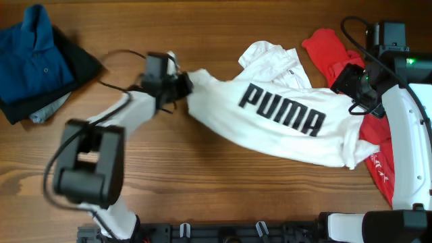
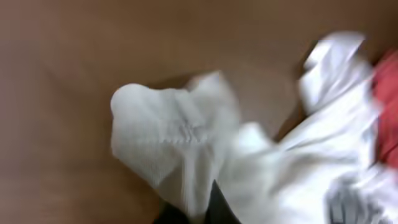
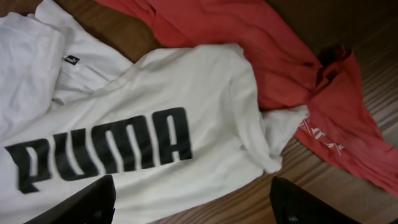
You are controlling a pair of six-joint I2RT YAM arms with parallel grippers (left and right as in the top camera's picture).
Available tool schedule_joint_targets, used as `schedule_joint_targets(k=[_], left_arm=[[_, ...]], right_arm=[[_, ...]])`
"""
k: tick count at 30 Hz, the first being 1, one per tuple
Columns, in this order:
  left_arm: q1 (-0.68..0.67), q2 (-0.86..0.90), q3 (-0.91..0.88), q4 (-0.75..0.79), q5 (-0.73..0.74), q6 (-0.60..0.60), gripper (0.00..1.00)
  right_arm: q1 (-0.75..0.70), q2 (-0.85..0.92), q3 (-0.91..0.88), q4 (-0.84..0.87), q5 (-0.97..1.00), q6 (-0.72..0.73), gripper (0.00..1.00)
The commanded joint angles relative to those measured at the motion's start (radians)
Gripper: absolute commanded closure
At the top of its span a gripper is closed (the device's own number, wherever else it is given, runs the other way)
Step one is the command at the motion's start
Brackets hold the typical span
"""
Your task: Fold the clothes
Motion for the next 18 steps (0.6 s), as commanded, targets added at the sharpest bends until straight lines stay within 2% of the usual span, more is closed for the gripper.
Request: schedule_joint_targets(k=[1, 4, 5, 6, 7, 9, 18], left_arm=[[0.177, -0.168, 0.143, 0.01, -0.1, 0.089, 0.96], [0.286, -0.204, 0.217, -0.014, -0.115, 0.085, 0.96], [0.319, -0.206, 0.238, -0.034, -0.109, 0.076, 0.9], [0.345, -0.206, 0.253, -0.057, -0.089, 0.069, 0.51], [0.362, -0.206, 0.256, -0.079, -0.058, 0.059, 0.0], [0.379, -0.201, 0.256, -0.171, -0.008, 0.057, 0.0], [0.318, -0.166, 0.252, -0.712, -0.005, 0.059, 0.0]], right_arm=[[-0.002, -0.017, 0.003, -0.001, -0.005, -0.007, 0.2], [-0.002, -0.017, 0.003, 0.002, -0.005, -0.007, 0.2], [-0.002, -0.017, 0.003, 0.003, -0.005, -0.007, 0.2], [-0.002, -0.017, 0.003, 0.005, -0.005, -0.007, 0.2], [-0.002, -0.017, 0.003, 0.007, -0.005, -0.007, 0.2], [-0.002, -0.017, 0.003, 0.011, -0.005, -0.007, 0.2], [-0.002, -0.017, 0.003, 0.01, -0.005, -0.027, 0.2]])
